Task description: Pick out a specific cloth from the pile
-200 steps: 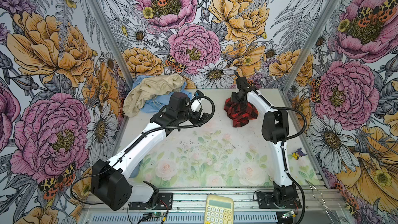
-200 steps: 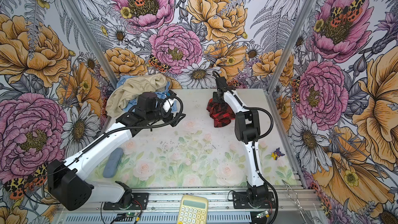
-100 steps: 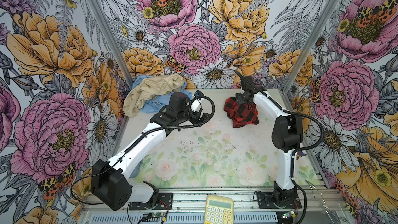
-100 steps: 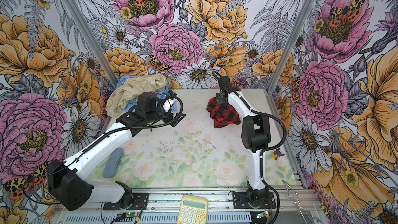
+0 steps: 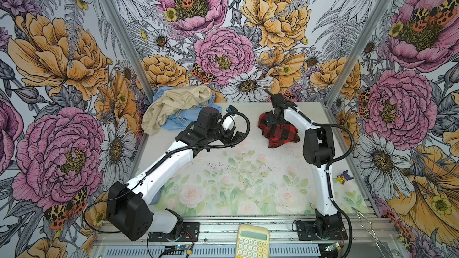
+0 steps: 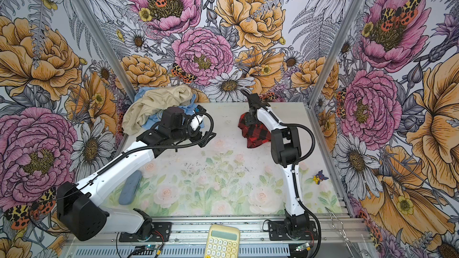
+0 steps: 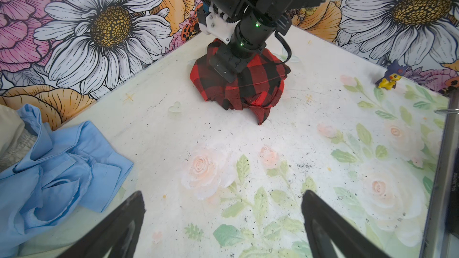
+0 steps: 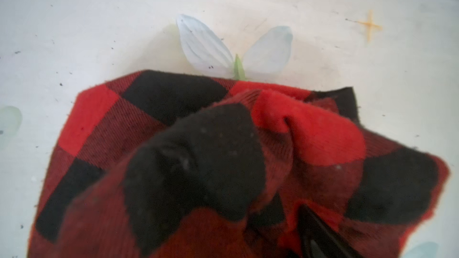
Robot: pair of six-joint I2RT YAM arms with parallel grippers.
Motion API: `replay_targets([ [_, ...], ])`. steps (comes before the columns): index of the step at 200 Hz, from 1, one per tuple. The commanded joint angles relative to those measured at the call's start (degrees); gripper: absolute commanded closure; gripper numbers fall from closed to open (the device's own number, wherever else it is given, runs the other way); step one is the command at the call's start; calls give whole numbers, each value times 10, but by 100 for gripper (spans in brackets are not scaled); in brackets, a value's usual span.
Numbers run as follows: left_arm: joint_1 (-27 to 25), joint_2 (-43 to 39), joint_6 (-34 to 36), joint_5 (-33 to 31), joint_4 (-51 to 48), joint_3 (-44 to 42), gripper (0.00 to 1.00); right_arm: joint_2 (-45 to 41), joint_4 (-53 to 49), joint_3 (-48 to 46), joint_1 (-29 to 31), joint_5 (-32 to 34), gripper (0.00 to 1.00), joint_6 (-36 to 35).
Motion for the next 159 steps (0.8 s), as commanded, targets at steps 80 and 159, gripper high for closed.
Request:
replay_targets([
  [80, 2, 3, 7, 8, 11, -2, 1, 120, -171, 124, -5, -53, 74, 6],
  [159, 1, 0, 7, 2, 11, -3, 1, 40, -164, 130, -74, -47, 100, 37],
])
